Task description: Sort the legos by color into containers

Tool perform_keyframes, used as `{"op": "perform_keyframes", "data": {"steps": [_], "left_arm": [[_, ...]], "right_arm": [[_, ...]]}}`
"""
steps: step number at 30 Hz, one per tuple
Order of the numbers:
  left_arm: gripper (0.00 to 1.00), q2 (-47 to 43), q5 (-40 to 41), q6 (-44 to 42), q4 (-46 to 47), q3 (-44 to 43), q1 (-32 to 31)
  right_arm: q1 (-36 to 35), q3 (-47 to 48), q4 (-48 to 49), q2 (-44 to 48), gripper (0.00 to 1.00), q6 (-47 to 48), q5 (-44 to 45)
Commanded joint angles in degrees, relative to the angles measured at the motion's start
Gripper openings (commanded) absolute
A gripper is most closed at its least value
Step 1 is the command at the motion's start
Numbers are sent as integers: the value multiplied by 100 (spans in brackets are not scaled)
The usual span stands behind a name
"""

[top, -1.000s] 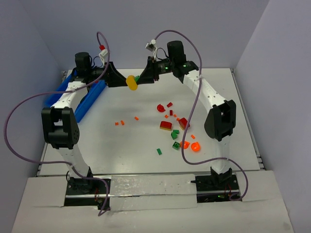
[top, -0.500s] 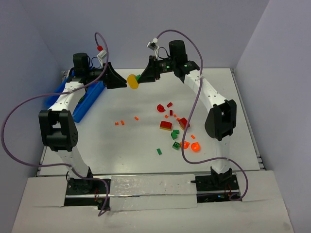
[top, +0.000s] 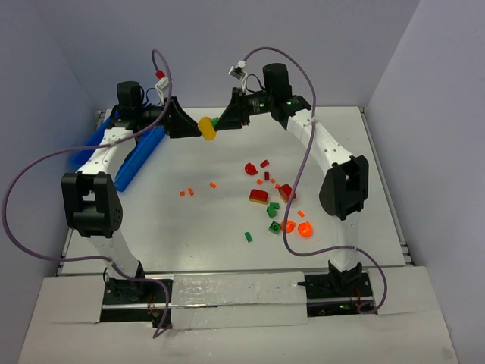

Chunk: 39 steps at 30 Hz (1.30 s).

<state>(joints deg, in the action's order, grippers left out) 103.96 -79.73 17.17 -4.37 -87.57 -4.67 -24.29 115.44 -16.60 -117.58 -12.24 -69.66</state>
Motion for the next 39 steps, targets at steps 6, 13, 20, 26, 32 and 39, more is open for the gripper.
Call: {"op": "perform_keyframes", "data": {"steps": [6, 13, 20, 26, 32, 39], "left_arm": [[82, -174, -56, 567, 912, -267, -165], [55, -279, -233, 1354, 1884, 44, -174], [18, -409, -304, 1654, 2185, 301, -104], [0, -444, -50, 821, 1181, 437, 495], [0, 181, 484, -1505, -1748, -766, 1367], [0, 735, 3898, -1332, -1364, -1547, 1935]], "right_arm": [[-188, 86, -100, 51, 0, 319, -24], [-175, 124, -107, -4, 0, 269, 26], [-61, 190, 46, -103, 0, -1, 68], [221, 51, 55, 131, 0, -28, 75], [449, -139, -76, 395, 0, 107, 155], [469, -127, -961, 479, 0, 1103, 952]]}}
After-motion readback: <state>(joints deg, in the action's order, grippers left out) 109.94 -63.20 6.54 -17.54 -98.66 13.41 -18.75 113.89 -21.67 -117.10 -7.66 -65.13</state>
